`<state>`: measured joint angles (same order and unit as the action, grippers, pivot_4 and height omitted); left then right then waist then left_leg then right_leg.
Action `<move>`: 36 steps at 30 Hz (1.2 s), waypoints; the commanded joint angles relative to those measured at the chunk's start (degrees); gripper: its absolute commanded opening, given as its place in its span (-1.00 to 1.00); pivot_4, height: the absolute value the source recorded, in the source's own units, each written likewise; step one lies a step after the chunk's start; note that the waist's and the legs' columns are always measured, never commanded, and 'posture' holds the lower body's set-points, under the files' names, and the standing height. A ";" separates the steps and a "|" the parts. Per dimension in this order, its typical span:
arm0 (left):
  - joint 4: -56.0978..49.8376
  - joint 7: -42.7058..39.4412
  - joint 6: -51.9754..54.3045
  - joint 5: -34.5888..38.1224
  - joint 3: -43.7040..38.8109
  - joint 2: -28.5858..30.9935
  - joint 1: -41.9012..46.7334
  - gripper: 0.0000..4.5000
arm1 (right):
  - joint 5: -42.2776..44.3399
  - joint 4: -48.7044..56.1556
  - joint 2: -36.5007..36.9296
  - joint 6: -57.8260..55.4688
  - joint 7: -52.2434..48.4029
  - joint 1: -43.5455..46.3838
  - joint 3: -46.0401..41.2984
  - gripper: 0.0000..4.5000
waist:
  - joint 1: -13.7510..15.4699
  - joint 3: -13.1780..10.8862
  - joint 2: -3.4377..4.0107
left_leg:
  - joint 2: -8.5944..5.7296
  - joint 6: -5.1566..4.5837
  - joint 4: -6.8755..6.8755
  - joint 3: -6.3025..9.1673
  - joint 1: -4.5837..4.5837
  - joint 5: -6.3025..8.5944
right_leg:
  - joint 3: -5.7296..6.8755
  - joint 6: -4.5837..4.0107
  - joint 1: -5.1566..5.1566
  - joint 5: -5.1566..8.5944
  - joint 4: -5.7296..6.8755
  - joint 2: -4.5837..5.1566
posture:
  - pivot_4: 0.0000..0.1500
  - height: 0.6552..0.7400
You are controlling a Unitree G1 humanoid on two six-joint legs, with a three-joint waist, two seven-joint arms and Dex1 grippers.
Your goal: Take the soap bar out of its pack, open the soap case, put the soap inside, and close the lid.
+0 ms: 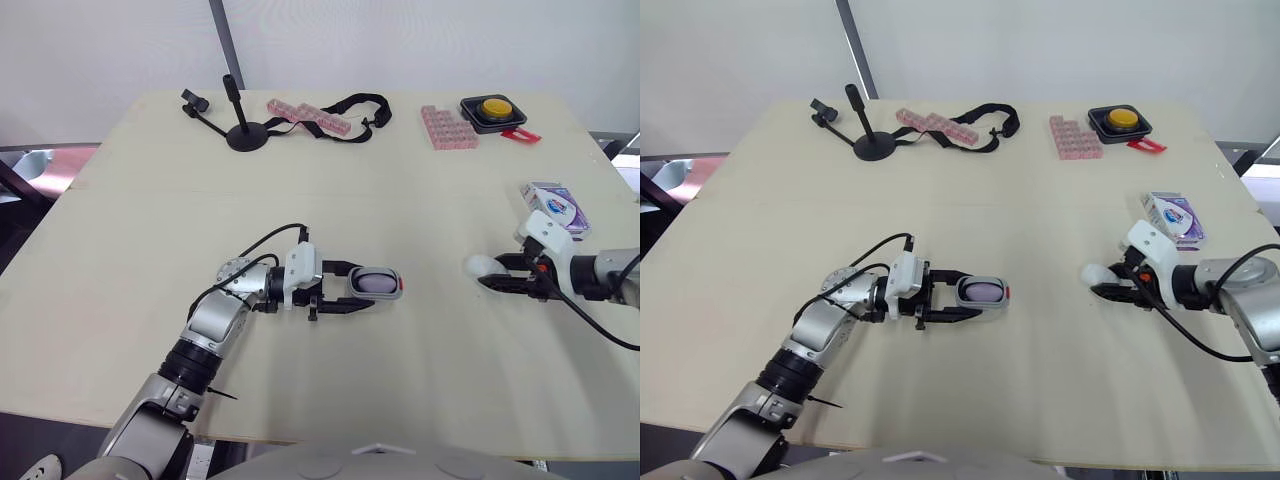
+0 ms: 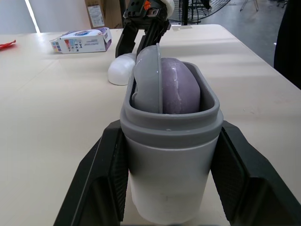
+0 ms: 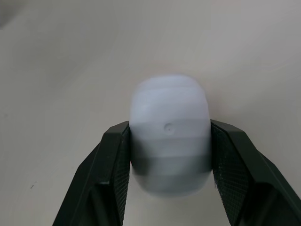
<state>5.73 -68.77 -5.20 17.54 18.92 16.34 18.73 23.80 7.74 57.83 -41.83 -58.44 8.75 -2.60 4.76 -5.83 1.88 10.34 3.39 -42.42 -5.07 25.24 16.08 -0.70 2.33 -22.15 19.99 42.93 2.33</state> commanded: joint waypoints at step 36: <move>5.55 2.75 -0.74 -1.57 -1.42 -2.99 4.98 -0.15 | 10.87 19.28 -7.25 -20.41 -8.98 39.91 18.55 -0.13 | 0.60 0.00 0.00 | 0.08 0.04 -0.25 -0.09 0.18 -0.03 | -0.12 -0.02 -0.44 0.01 0.72 -0.02 | 1.00 0.28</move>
<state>11.68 -66.32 -5.47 16.06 18.49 12.99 23.53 34.61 25.54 50.30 -62.20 -67.59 47.34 15.64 5.36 -5.83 1.88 10.43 3.59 -42.68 -5.18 25.43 15.96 -0.83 2.30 -22.59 19.99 43.65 2.31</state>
